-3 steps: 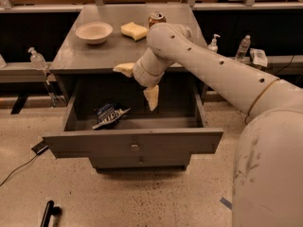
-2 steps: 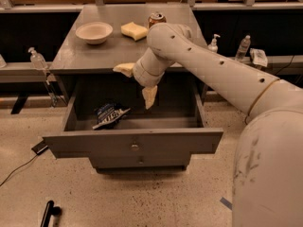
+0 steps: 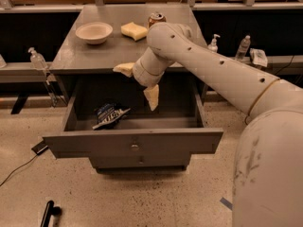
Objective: Pick blue chip bag from top drawer and place on counter
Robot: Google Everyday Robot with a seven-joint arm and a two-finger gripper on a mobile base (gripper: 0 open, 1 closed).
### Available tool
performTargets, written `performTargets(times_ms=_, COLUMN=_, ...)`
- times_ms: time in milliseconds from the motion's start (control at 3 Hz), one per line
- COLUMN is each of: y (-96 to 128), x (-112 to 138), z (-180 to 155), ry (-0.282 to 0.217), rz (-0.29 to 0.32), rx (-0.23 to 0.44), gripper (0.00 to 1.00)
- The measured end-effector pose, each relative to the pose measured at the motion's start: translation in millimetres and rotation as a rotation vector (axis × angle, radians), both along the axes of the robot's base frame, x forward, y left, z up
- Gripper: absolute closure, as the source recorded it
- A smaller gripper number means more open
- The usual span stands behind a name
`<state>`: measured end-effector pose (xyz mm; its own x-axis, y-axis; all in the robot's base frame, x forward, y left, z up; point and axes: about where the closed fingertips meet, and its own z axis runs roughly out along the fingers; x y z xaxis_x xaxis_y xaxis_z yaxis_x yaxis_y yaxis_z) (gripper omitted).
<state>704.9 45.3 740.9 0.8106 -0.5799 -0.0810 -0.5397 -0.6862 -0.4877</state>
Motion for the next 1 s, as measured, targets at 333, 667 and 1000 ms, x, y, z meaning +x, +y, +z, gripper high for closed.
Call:
performTargets(times_ms=333, y=0.0, x=-0.1, z=0.0, ry=0.000, rz=0.000, rx=0.000, gripper=0.00)
performTargets(times_ms=667, y=0.1, x=-0.1, z=0.0, ry=0.000, rz=0.001, rx=0.000, gripper=0.00)
performTargets(times_ms=1000, y=0.1, x=-0.1, z=0.1, ry=0.000, rz=0.001, rx=0.000, gripper=0.00)
